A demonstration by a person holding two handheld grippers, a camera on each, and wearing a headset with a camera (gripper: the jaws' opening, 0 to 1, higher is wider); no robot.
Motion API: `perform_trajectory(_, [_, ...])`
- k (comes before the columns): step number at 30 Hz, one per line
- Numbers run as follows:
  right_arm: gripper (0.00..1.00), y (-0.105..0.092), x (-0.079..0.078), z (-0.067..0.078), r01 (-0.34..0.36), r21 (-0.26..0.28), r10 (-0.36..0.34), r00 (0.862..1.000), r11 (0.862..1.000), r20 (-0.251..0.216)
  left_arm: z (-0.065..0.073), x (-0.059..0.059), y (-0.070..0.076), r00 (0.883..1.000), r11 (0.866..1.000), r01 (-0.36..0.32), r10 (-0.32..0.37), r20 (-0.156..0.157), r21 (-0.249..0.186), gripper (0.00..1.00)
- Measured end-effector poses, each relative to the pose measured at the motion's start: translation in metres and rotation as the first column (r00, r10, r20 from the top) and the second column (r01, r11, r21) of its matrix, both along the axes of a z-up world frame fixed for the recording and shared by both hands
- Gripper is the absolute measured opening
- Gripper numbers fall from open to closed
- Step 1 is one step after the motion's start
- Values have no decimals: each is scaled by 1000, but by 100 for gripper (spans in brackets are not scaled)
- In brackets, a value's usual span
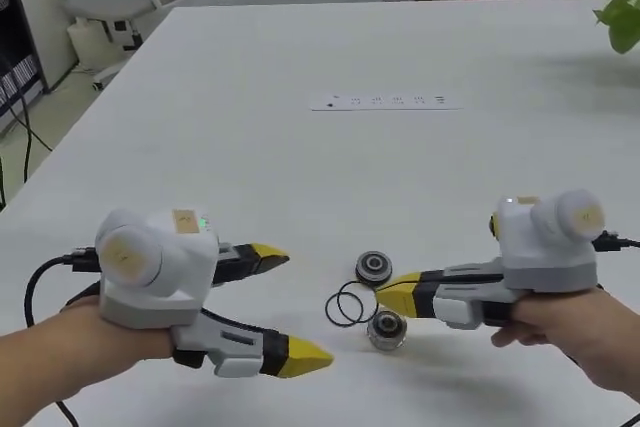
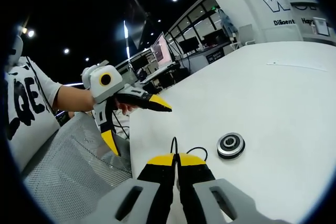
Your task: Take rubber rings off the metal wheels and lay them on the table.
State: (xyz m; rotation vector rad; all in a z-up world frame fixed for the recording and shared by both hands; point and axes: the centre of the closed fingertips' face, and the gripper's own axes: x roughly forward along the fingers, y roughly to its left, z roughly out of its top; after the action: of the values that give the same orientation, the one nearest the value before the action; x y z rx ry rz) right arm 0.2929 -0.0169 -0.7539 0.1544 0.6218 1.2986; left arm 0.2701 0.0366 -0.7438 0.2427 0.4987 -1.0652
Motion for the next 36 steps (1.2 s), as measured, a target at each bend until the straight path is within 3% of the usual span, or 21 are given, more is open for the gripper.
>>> perform_trajectory(18, [0, 23, 6, -7, -16, -38, 16, 1000, 999, -9, 4, 8, 28, 998, 998, -67, 67, 21, -4, 81])
perform_trajectory(36, [0, 28, 12, -25, 14, -98, -19, 998, 995, -52, 7, 8, 35, 995, 996, -92, 92, 22, -10, 81])
